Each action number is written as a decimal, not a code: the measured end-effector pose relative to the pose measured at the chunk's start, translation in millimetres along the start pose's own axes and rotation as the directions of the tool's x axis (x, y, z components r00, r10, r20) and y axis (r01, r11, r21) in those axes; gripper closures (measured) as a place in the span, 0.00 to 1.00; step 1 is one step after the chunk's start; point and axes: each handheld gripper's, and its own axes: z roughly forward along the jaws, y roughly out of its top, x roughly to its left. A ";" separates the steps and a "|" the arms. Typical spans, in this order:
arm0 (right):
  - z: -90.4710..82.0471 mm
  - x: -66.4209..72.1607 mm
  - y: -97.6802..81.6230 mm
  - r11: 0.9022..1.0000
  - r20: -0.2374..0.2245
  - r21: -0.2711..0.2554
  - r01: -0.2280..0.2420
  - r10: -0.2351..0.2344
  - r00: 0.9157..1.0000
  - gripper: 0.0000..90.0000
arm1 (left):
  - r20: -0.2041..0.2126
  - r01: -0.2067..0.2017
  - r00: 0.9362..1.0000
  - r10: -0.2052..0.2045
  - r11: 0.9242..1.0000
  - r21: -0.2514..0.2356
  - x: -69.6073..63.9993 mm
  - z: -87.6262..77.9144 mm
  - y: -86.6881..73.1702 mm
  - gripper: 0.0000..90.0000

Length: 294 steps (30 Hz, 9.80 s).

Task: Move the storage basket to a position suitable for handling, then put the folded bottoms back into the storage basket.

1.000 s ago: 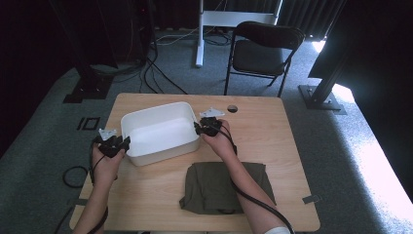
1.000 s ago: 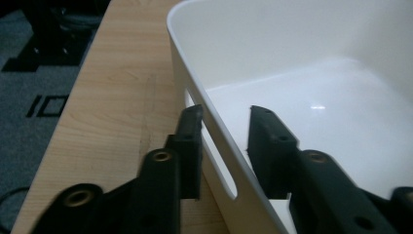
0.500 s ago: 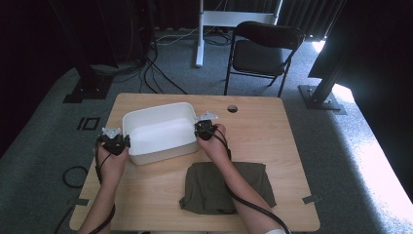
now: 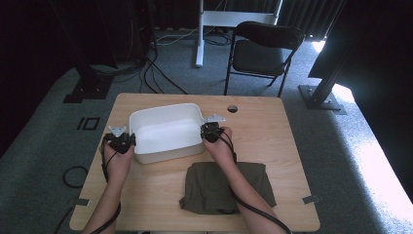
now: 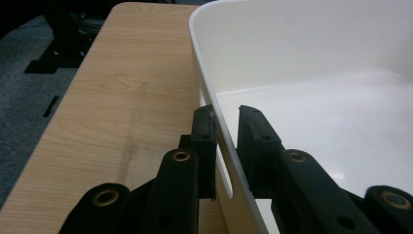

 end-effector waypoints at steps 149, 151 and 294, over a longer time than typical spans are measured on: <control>-84.1 -175.3 -52.5 0.988 0.127 -0.016 -0.154 0.154 0.980 0.51 | 0.427 -0.173 0.891 0.155 0.985 0.005 -186.0 54.3 42.3 0.37; -84.0 -173.7 -50.5 0.989 0.117 -0.030 -0.142 0.145 0.983 0.36 | 0.400 -0.216 0.890 0.219 0.975 -0.052 -184.8 52.7 44.7 0.31; -160.3 -95.6 -166.0 0.999 -0.154 0.051 -0.012 0.020 0.988 0.87 | 0.630 -0.377 0.715 0.304 0.926 -0.019 -196.6 -45.0 -85.6 0.93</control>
